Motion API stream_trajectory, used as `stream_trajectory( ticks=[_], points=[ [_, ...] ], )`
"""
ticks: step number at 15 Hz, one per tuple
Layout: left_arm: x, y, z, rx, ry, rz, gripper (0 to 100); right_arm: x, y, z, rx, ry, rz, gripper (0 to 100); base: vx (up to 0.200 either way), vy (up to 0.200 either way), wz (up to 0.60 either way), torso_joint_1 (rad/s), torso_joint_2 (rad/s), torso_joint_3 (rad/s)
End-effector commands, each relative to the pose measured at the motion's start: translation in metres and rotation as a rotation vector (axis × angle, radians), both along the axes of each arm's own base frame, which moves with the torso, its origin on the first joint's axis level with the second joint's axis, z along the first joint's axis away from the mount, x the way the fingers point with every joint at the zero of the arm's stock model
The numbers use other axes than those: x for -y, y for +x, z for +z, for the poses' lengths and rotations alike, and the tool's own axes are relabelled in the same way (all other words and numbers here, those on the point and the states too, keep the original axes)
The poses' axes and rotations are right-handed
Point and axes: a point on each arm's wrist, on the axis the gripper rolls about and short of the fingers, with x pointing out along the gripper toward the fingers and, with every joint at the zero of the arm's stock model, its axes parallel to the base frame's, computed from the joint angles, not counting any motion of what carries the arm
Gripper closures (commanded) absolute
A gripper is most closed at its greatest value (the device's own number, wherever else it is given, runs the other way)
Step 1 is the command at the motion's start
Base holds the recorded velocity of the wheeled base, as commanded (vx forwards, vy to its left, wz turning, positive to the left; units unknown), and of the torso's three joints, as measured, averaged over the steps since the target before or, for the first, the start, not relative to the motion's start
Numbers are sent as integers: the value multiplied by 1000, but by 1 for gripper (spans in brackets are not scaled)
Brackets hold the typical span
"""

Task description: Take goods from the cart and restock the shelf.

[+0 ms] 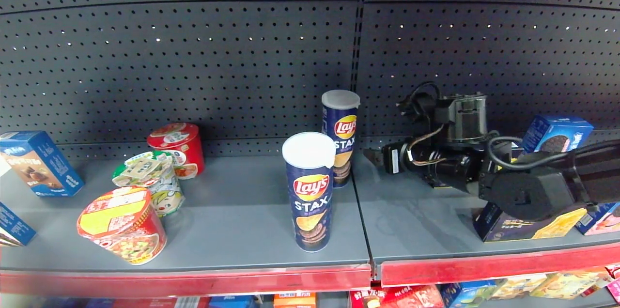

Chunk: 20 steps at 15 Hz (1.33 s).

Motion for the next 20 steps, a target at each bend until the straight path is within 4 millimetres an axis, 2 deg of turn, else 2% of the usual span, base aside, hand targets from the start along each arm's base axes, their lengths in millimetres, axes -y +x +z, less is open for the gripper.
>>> stream_trajectory(
  ticks=[1,3,8,15,17,19,20],
  points=[
    [0,0,0,-2,-1,1,0,-10,15,-16,-24,-13,2,0,0,0,0,0,0,0],
    [0,0,0,-2,-1,1,0,-14,22,-21,-24,-13,0,0,0,0,0,0,0,0],
    [0,0,0,-2,-1,1,0,-20,24,-23,-24,-10,14,0,0,0,0,0,0,0],
    [0,0,0,-2,1,1,0,-30,16,-21,-23,1,40,0,0,0,0,0,0,0],
    [0,0,0,-2,1,1,0,-26,11,-8,5,8,39,0,0,0,0,0,0,0],
    [0,0,0,-2,1,1,0,-12,-4,24,75,23,33,0,0,0,0,0,0,0],
    [0,0,0,-2,1,1,0,-8,-10,31,91,24,28,0,0,0,0,0,0,0]
  ],
)
